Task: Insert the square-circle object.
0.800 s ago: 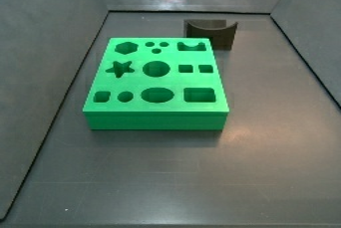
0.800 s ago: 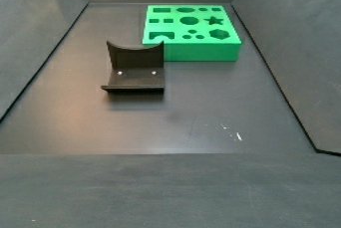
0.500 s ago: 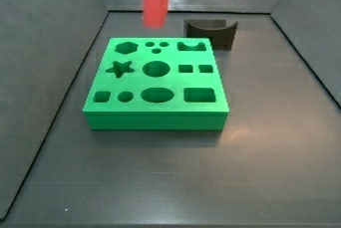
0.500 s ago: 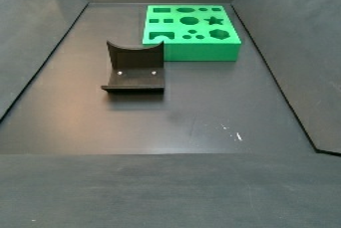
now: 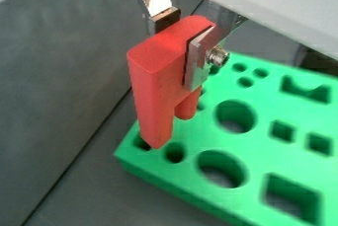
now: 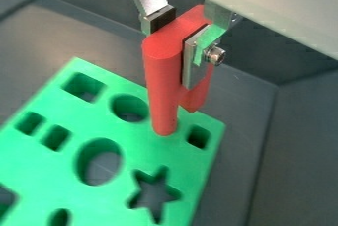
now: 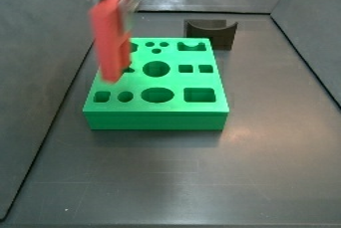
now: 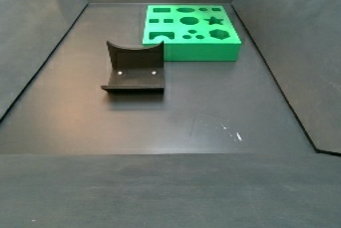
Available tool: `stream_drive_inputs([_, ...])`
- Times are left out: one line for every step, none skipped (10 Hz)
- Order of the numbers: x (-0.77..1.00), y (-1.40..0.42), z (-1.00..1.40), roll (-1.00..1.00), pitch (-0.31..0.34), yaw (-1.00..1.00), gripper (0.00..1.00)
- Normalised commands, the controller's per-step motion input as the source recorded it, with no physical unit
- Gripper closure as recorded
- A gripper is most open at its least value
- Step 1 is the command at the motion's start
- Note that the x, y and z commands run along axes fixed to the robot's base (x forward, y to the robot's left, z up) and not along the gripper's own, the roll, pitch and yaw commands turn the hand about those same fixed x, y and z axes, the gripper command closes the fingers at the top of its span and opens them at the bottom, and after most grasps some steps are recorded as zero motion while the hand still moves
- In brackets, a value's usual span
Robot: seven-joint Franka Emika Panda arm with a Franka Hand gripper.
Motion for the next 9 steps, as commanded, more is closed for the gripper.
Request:
stream_drive_inputs([-0.04, -0.27, -0.25, 0.05, 0.0, -0.81, 1.0])
stream_drive_inputs([-0.01, -0.1, -0.15, 0.11, 0.026, -0.99, 1.0])
stream_drive_inputs([-0.03, -0.07, -0.14, 0.12, 0.029, -1.0, 1.0])
stream_drive_inputs([-0.01, -0.05, -0.14, 0.1, 0.016, -1.0, 1.0])
stream_drive_inputs([0.0, -0.08, -0.03, 0.02, 0.0, -1.0, 1.0])
stream_drive_inputs([0.0, -0.07, -0.05, 0.03, 0.0, -1.0, 1.0])
stream_drive_inputs([0.0, -0.07, -0.03, 0.01, 0.0, -1.0, 1.0])
stream_drive_inputs([0.17, -0.09, 0.02, 0.0, 0.0, -0.89, 1.0])
stream_drive_inputs([0.24, 0.0, 0.07, -0.12, -0.023, -0.84, 1.0])
